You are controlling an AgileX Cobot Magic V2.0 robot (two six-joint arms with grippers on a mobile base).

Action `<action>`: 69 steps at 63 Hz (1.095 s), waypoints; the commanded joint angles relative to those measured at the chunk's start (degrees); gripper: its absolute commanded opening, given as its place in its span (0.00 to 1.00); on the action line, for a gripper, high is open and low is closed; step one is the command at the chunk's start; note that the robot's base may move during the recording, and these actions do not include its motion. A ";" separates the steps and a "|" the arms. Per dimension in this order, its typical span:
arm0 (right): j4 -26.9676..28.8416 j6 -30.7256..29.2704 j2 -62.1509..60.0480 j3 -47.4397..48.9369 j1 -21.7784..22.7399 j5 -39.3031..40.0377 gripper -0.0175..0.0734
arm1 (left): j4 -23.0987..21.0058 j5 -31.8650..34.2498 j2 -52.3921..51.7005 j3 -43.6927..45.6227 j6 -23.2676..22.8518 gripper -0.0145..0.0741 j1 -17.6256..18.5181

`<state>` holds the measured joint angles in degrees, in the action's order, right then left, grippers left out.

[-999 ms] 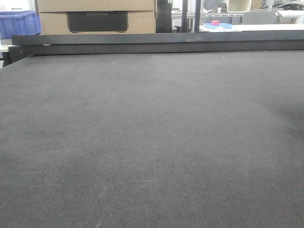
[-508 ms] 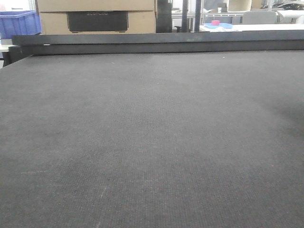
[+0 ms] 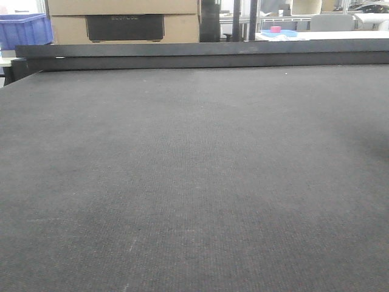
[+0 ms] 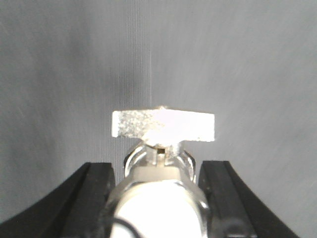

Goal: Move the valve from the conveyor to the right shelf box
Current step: 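Close the left gripper around the other white valve body, then lift both held valves up off the conveyor belt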

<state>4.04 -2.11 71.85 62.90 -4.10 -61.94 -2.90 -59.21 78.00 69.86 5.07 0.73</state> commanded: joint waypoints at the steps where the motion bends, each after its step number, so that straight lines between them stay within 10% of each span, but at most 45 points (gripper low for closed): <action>1: 0.21 -0.39 -3.83 0.27 0.35 7.64 0.01 | -2.47 6.48 -5.70 -2.71 0.03 0.04 -0.01; 25: 1.25 -0.39 -14.07 -0.65 0.35 12.61 0.01 | -5.20 24.94 -27.10 -22.64 0.03 0.04 -0.01; 69: 1.25 -0.39 -22.92 -6.38 0.35 13.07 0.01 | -4.34 24.13 -43.84 -26.68 0.03 0.04 -0.01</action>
<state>5.49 -2.11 49.71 56.16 -4.10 -52.16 -6.93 -37.44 34.71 42.75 5.07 0.73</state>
